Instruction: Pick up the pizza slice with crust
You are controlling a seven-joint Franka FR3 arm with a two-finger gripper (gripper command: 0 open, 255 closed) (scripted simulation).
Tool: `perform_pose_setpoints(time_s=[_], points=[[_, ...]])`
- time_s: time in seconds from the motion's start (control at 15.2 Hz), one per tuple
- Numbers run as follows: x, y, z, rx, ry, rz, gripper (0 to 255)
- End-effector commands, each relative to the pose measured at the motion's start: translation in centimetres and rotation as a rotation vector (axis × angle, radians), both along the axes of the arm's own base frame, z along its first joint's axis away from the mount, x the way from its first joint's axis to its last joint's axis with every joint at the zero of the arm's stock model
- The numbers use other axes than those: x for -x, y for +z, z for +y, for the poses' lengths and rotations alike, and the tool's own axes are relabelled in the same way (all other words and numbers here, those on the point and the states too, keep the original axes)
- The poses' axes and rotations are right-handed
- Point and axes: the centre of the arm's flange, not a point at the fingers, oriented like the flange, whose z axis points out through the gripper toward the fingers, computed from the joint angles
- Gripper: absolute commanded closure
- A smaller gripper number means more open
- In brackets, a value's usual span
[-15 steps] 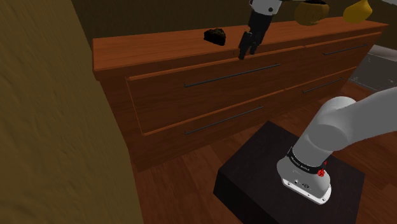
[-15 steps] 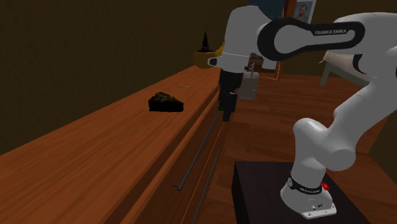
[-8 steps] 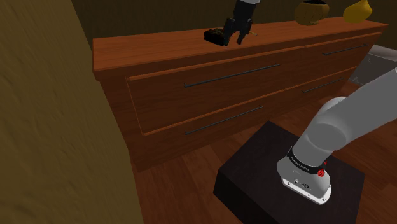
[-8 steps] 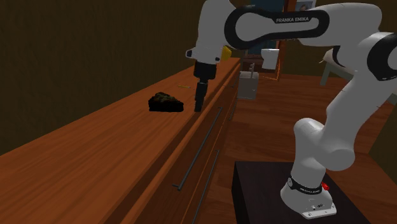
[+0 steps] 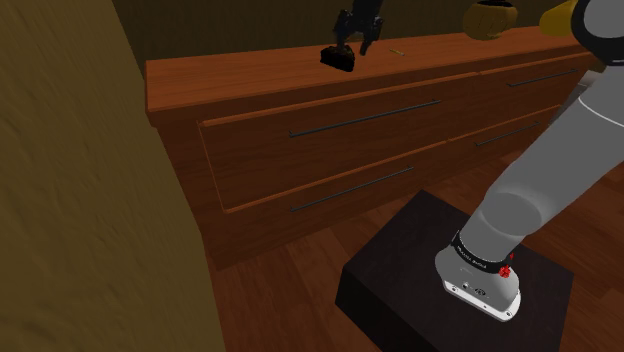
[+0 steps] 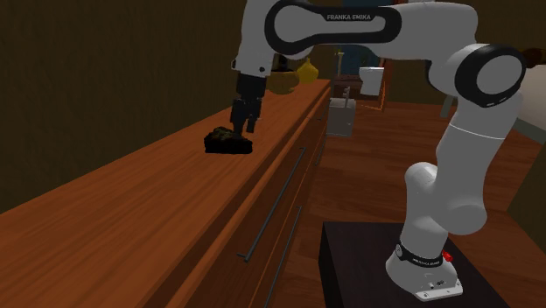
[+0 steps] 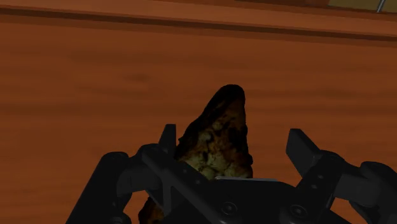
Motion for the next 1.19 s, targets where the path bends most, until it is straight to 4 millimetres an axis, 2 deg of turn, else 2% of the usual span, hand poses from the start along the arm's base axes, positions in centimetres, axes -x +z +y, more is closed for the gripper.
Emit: perform_pose_setpoints(time_s=[0.0, 0.33, 0.46, 0.53, 1.12], points=[[-0.5, -0.7, -0.3, -0.004, -0.01, -0.001, 0], [-0.5, -3.3, -0.3, -0.004, -0.01, -0.001, 0], [-0.5, -3.6, -0.3, -0.004, -0.01, -0.001, 0], [-0.5, -3.7, -0.3, -0.004, -0.01, -0.001, 255], [-0.5, -3.6, -0.3, -0.004, -0.01, -0.001, 255]])
